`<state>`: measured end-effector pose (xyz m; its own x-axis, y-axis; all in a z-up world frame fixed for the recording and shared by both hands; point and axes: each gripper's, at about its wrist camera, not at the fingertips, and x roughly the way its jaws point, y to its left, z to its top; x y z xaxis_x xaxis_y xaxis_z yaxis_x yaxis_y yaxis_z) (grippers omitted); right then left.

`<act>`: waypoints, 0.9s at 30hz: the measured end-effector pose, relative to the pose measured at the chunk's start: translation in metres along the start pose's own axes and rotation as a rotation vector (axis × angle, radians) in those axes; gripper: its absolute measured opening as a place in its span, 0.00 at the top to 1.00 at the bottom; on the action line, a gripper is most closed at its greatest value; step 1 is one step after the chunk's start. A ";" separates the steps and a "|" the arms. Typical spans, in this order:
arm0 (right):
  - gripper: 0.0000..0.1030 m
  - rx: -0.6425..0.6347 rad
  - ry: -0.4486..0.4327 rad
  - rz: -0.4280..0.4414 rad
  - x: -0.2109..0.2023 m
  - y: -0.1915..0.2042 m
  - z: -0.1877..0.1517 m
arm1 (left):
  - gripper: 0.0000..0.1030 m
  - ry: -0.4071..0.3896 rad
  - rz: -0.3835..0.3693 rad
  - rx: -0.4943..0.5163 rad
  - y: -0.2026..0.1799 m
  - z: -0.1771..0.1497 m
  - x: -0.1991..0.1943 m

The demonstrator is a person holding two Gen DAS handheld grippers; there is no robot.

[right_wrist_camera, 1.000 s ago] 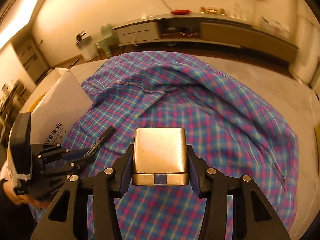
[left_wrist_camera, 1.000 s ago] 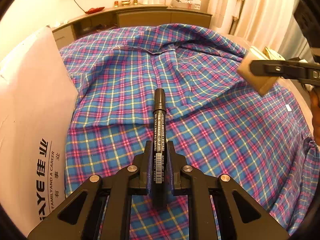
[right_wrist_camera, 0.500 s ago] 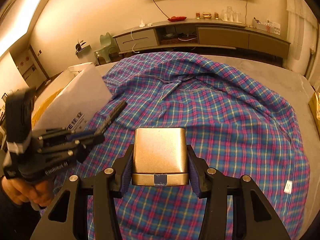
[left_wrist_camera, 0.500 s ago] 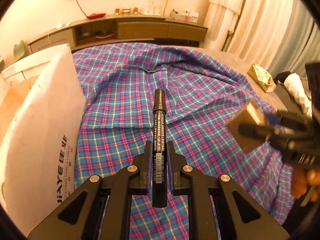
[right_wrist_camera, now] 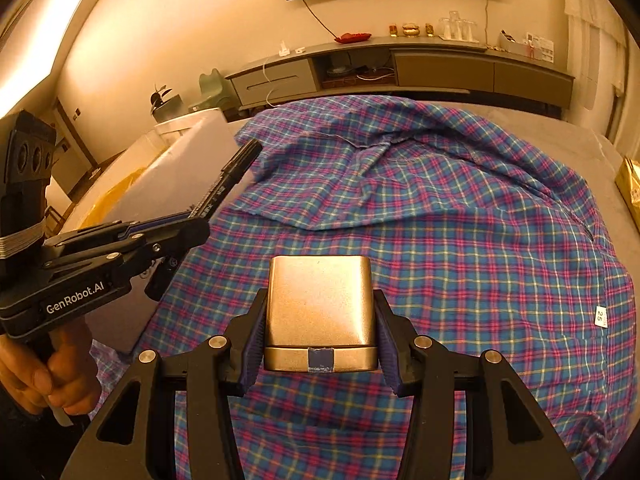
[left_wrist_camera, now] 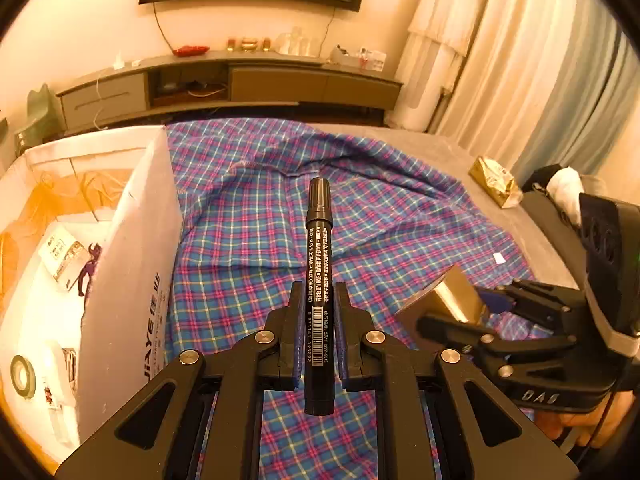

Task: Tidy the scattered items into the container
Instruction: 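Carry the black marker and tan metal cube over the foam box with both grippers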

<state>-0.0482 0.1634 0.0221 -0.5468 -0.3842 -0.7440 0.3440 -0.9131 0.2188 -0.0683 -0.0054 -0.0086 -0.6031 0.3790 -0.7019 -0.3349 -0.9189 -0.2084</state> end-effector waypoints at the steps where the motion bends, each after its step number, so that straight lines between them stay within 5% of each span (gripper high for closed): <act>1: 0.52 -0.005 -0.001 0.002 -0.001 0.004 0.000 | 0.87 -0.005 -0.003 0.000 0.000 0.000 -0.003; 27: 0.52 -0.099 -0.066 -0.001 -0.043 0.073 0.011 | 0.87 -0.142 -0.071 -0.025 0.005 0.001 -0.076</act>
<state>-0.0083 0.1119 0.0769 -0.5946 -0.3947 -0.7005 0.4157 -0.8966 0.1524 -0.0246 -0.0385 0.0441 -0.6758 0.4529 -0.5816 -0.3634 -0.8912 -0.2716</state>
